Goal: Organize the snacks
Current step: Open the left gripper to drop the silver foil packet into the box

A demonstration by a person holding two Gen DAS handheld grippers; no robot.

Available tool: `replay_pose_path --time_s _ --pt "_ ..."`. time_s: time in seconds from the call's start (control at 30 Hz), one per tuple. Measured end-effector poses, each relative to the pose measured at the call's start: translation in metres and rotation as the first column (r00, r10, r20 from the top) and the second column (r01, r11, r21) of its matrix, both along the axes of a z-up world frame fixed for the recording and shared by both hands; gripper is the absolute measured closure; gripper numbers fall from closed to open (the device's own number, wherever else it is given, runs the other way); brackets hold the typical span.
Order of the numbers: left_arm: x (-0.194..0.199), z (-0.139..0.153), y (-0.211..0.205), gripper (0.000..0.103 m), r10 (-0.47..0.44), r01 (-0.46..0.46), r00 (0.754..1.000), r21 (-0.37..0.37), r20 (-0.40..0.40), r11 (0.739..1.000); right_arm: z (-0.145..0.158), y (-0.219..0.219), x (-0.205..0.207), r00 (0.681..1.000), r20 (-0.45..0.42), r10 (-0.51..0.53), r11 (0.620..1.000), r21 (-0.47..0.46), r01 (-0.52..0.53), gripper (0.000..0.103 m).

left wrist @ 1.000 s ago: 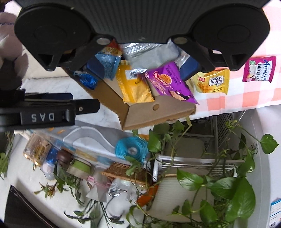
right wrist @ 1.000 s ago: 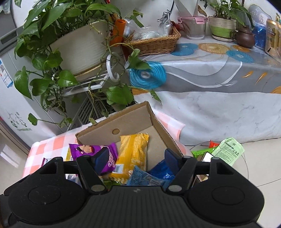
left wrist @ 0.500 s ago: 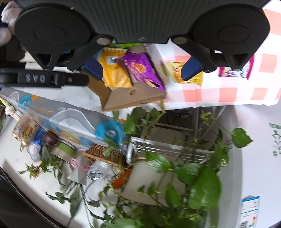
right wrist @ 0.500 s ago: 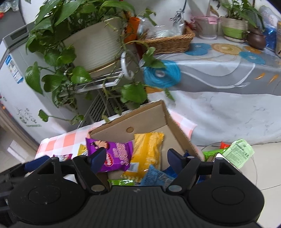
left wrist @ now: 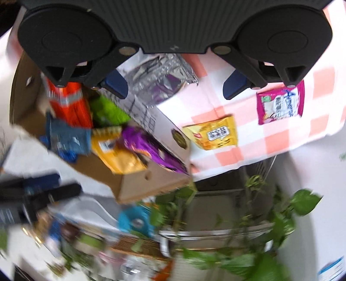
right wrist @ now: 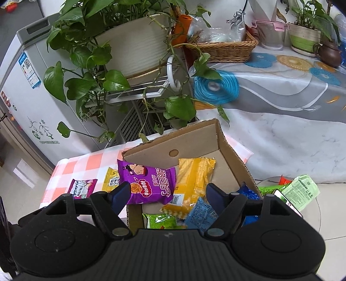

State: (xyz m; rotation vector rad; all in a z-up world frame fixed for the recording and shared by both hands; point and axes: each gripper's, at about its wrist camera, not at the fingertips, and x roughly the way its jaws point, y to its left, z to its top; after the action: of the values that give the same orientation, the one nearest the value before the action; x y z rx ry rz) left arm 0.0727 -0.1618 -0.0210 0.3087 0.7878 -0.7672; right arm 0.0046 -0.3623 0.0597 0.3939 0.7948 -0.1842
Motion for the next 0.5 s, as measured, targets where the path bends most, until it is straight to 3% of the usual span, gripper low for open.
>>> replay_pose_path --time_s 0.17,0.4,0.47,0.5 --pt "-0.009 -0.01 -0.013 0.008 -0.143 0.137 0.987 0.082 0.077 0.987 0.001 0.002 -0.001 1.0 0.005 0.004 1.0 0.004 -0.004 0.021" --pt "-0.008 -0.034 -0.033 0.009 -0.208 0.2 0.976 0.119 0.062 0.973 0.001 0.006 0.003 1.0 0.003 0.008 1.0 0.006 -0.008 0.021" --pt "-0.008 -0.04 -0.036 0.016 -0.203 0.193 0.978 0.135 0.058 0.972 0.0 0.008 0.005 1.0 -0.003 0.011 1.0 0.005 -0.011 0.021" --pt "-0.008 -0.043 -0.037 0.028 -0.2 0.192 0.979 0.14 0.046 0.971 -0.001 0.008 0.005 1.0 -0.005 0.012 1.0 0.004 -0.012 0.021"
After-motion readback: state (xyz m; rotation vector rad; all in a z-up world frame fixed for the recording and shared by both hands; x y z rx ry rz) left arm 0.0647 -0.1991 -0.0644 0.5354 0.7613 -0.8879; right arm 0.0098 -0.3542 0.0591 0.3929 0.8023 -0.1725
